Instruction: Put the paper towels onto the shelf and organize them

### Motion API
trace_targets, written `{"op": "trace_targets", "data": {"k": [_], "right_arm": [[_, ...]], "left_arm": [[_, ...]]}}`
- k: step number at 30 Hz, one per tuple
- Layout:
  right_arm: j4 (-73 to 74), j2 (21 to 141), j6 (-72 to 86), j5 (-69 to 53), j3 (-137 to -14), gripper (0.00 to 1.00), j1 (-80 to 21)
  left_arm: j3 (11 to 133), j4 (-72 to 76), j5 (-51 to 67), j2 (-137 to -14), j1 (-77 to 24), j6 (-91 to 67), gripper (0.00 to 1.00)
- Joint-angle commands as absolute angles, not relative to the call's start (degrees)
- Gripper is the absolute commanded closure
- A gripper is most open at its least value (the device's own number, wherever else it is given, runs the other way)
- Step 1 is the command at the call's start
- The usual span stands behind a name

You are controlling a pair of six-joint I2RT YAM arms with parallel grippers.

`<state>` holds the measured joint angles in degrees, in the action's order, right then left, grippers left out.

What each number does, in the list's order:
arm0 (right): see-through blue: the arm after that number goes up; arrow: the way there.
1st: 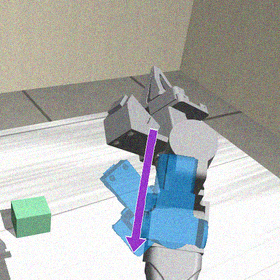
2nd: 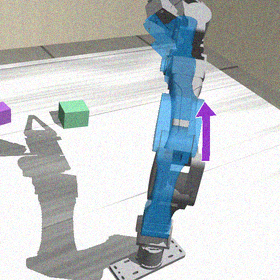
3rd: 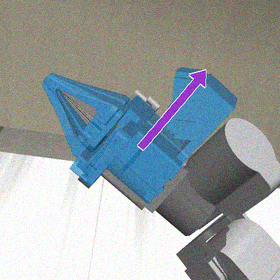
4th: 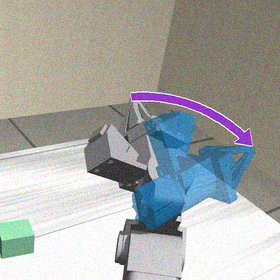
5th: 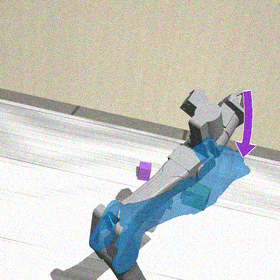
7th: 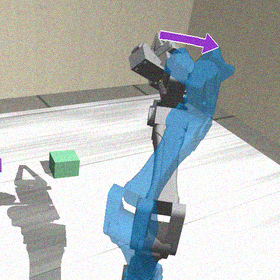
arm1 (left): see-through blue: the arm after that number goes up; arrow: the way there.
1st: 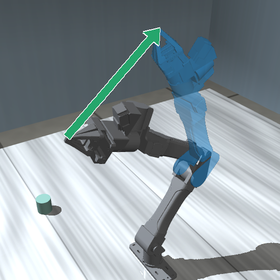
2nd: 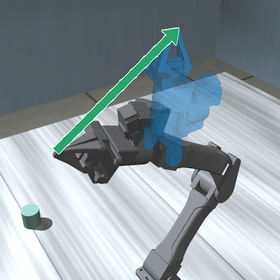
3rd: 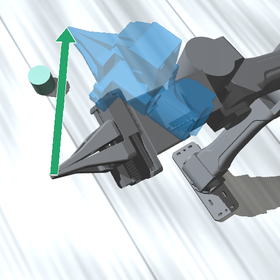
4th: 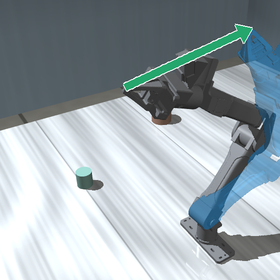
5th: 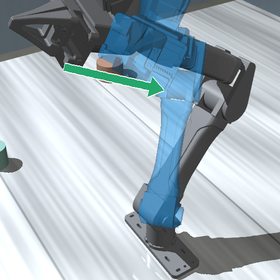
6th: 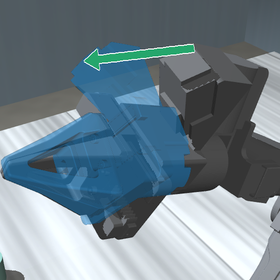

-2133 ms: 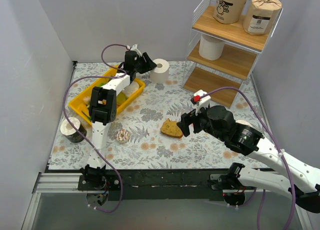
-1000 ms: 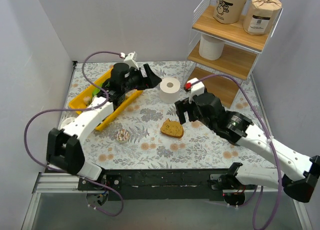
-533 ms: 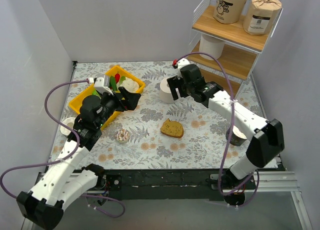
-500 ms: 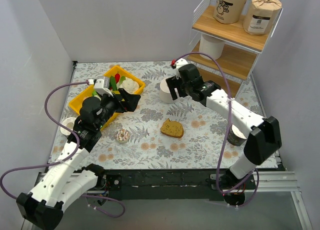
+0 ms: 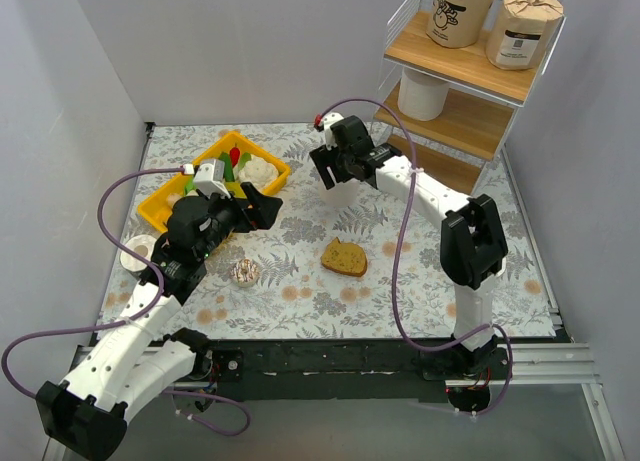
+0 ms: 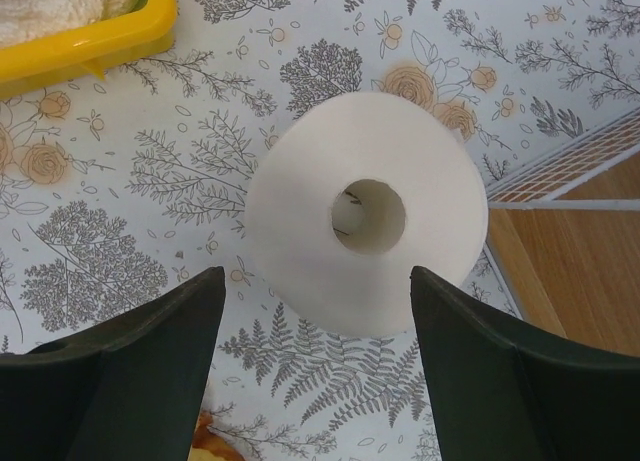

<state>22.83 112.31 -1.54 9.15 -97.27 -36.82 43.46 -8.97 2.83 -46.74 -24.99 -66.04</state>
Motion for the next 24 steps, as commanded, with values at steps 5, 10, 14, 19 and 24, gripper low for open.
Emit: {"op": "trace_targets", "data": {"k": [5, 10, 14, 19, 24], "right_arm": [[20.5, 116.4, -3.3, 4.9, -102.4, 0.21, -36.7], [21.4, 119.2, -3.3, 4.2, -104.5, 0.23, -36.7], [21.5, 121.2, -4.3, 4.6, -105.5, 0.25, -36.7], [22.1, 121.7, -5.7, 7.2, -105.9, 0.34, -36.7], [22.4, 119.5, -9.4, 8.8, -105.0, 0.53, -37.4]], "left_arm": [[43.6, -8.8, 4.0, -45.8, -25.2, -65.5, 0.02], [43.6, -8.6, 4.6, -46.1, -25.2, -65.4, 0.02], [43.5, -8.7, 4.8, -46.0, -25.2, -65.3, 0.02], [43.4, -8.6, 5.0, -45.8, -25.2, -65.2, 0.02], [43.4, -8.7, 4.8, -45.8, -25.2, -65.1, 0.02]]}}
